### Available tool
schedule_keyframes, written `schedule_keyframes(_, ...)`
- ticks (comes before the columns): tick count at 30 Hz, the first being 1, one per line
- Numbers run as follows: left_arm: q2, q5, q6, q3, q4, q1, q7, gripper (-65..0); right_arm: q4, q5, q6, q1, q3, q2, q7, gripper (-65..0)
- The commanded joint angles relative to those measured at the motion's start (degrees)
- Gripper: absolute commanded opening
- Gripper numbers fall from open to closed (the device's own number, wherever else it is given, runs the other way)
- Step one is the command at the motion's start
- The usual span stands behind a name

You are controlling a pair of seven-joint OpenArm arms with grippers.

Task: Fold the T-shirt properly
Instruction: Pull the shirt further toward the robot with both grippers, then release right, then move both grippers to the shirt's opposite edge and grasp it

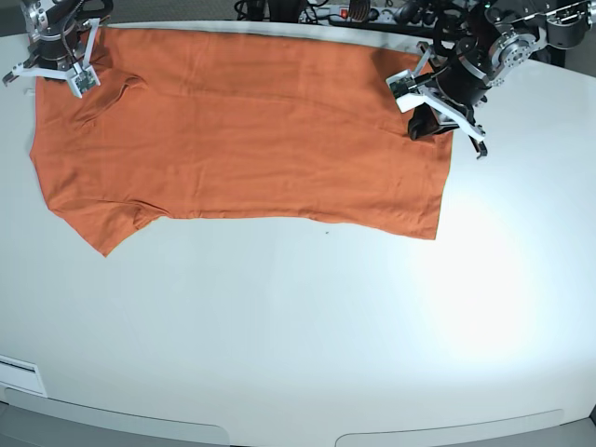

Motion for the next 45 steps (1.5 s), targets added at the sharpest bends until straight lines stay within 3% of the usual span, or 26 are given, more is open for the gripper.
schedule_keyframes(1, -1.1, 1.4, 1.3, -0.3, 1.1, -0.4, -0.4, -65.0, 1.8, -1.8, -1.1, -0.3, 0.4, 0.7, 1.2, -64.3)
schedule_keyframes(6, -0.9, 3.0, 7.2, -4.2, 0.7, -2.3, 1.8, -65.0, 4.6, -7.1, -4.8, -0.3, 0.4, 0.6, 1.9, -64.3)
schedule_keyframes(9, 0.0, -5.1, 6.0, -13.9, -1.8, -3.4, -1.8, -65.0, 5.0, -6.9, -6.0, -0.3, 0.4, 0.6, 2.0, -64.3)
schedule_keyframes(12, 3.4, -16.7, 0.5, -26.3, -8.1, -3.8, -6.9, -65.0, 5.0, -6.9, -6.0, -0.3, 0.4, 0.6, 2.0, -64.3)
schedule_keyframes(15, 9.0, -28.6, -4.5, -38.0, -17.5, -4.4, -12.3, -65.0, 5.0, -6.9, -6.0, -0.3, 0.4, 0.6, 2.0, -64.3)
schedule_keyframes(19, 16.3, -48.1, -17.8, -48.1, -31.0, -9.0, -12.5, -65.0, 5.0, -6.9, -6.0, -0.3, 0.4, 0.6, 2.7, -64.3)
schedule_keyframes(21, 18.9, -55.1, -22.3, -50.8, -36.7, -11.2, -12.5, -65.0, 5.0, -6.9, -6.0, -0.3, 0.4, 0.6, 2.6, -64.3)
schedule_keyframes(23, 20.6, -58.1, -22.5, -52.2, -41.0, -13.1, -12.5, -65.0, 5.0, -6.9, -6.0, -0.3, 0.4, 0.6, 2.6, -64.3)
schedule_keyframes(24, 21.1, -58.1, -21.9, -52.4, -42.6, -13.8, -11.5, -60.7, 5.0, -6.9, -6.0, -0.3, 0.4, 0.6, 2.6, -64.3)
schedule_keyframes(27, 22.7, -58.8, -16.9, -52.3, -45.5, -15.5, -5.0, -34.2, 5.0, -6.9, -5.9, -0.3, 0.4, 0.6, 2.6, -64.3)
schedule_keyframes(28, 23.5, -58.9, -16.7, -52.3, -45.9, -16.0, -3.4, -30.4, 5.0, -6.9, -5.9, -0.3, 0.4, 0.6, 2.6, -64.3)
schedule_keyframes(30, 24.9, -58.9, -18.0, -52.3, -46.3, -16.4, -1.2, -30.3, 5.0, -6.9, -6.0, -0.1, 0.4, 0.6, 2.8, -64.3)
schedule_keyframes(35, 25.6, -65.5, -26.7, -52.2, -46.3, -16.5, 0.2, -30.4, 5.0, -6.5, -5.8, 1.6, 0.4, 0.6, 2.9, -64.3)
schedule_keyframes(40, 26.1, -66.3, -28.0, -52.2, -47.4, -16.6, 1.1, -30.3, 5.0, -6.4, -5.7, 2.5, 0.4, 0.6, 3.1, -64.3)
schedule_keyframes(45, 26.6, -69.6, -33.2, -49.9, -52.7, -16.6, 2.1, -30.3, 5.0, -6.4, -5.2, 4.3, 0.4, 0.5, 3.1, -64.3)
